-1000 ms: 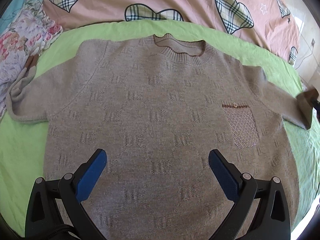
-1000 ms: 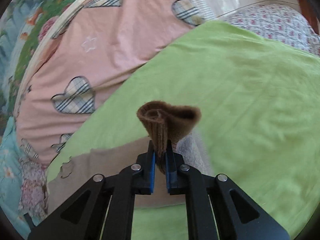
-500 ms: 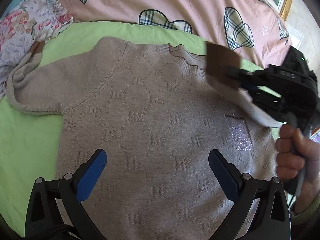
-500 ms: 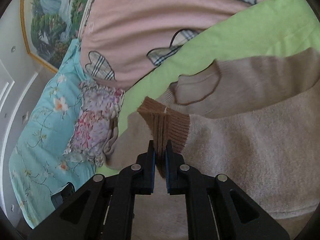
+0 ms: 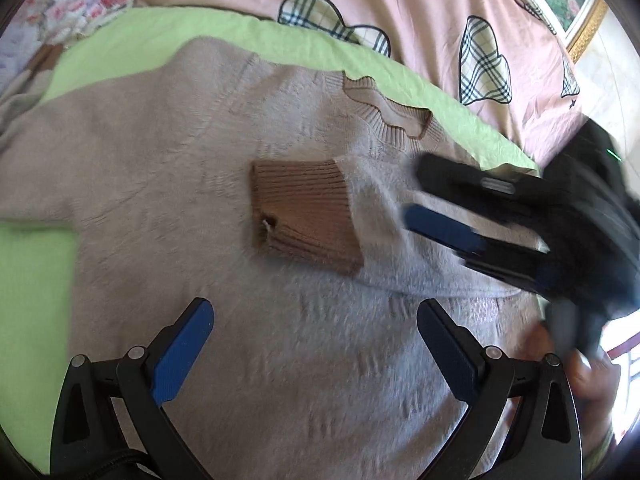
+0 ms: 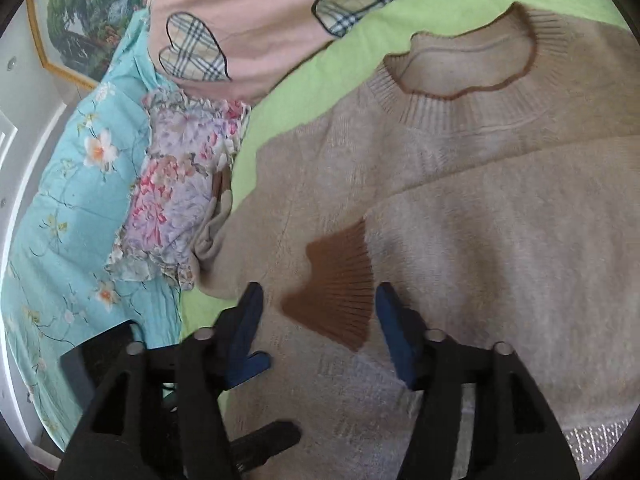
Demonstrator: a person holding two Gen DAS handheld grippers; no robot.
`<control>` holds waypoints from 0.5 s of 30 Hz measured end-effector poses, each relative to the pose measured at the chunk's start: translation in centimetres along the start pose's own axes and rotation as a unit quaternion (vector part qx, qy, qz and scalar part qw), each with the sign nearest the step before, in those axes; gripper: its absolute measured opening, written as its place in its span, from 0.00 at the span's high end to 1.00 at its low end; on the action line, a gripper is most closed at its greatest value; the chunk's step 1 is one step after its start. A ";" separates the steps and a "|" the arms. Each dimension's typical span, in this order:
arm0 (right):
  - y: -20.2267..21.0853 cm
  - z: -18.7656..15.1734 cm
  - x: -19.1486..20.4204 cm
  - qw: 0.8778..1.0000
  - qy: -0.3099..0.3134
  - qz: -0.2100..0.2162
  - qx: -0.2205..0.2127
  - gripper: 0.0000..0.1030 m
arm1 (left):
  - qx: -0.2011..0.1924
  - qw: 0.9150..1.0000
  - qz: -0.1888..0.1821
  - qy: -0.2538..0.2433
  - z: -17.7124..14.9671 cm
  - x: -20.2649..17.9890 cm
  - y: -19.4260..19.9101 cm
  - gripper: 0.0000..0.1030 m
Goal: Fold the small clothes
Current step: 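Fold the held sleeve across the sweater body and release it, then grasp the other sleeve cuff with the left gripper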
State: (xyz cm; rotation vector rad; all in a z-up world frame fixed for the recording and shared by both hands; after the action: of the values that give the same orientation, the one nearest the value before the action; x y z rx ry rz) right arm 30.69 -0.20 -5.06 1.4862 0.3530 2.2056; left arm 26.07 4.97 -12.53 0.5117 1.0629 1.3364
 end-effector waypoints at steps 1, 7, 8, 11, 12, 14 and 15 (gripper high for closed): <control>1.6 0.0 0.1 1.000 0.001 0.000 -0.015 0.40 | 0.006 1.000 -0.003 0.003 0.5 -0.1 -0.9 0.01; 9.3 -1.2 0.4 0.995 -0.009 -0.001 -0.097 0.39 | -0.018 1.000 -0.014 0.007 3.9 -1.2 -3.5 0.23; 10.3 -1.4 0.3 0.994 -0.010 -0.002 -0.108 0.39 | -0.018 1.000 -0.017 -0.001 4.2 -1.6 -3.8 0.55; 13.2 -1.9 -0.7 0.990 -0.021 -0.022 -0.138 0.39 | -0.021 1.000 -0.014 -0.005 4.4 -1.7 -2.7 0.93; 14.4 -1.9 -1.3 0.988 -0.024 -0.032 -0.149 0.39 | -0.042 0.999 -0.011 -0.005 4.8 -1.5 -1.4 0.93; 16.4 -1.7 -2.6 0.984 -0.025 -0.058 -0.165 0.39 | -0.089 0.996 0.014 -0.004 5.3 0.0 1.4 0.94; 17.4 -1.5 -3.4 0.982 -0.028 -0.076 -0.173 0.38 | -0.096 0.995 0.031 0.000 5.3 1.1 1.7 0.94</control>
State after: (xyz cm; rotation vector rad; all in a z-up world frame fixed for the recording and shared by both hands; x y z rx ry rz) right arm 26.45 -16.87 -0.51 1.2839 0.0565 1.9800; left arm 29.53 7.75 -8.98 0.4041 0.9122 1.4764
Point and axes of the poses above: each gripper's, at about its wrist camera, not at the fingertips, and y roughly against the way its jaws point, x to its left, z to its top, the point moved 9 cm from there along -y, roughly the way its jaws point, and after that the axes turned 5 degrees about z, right-handed, at the moved point
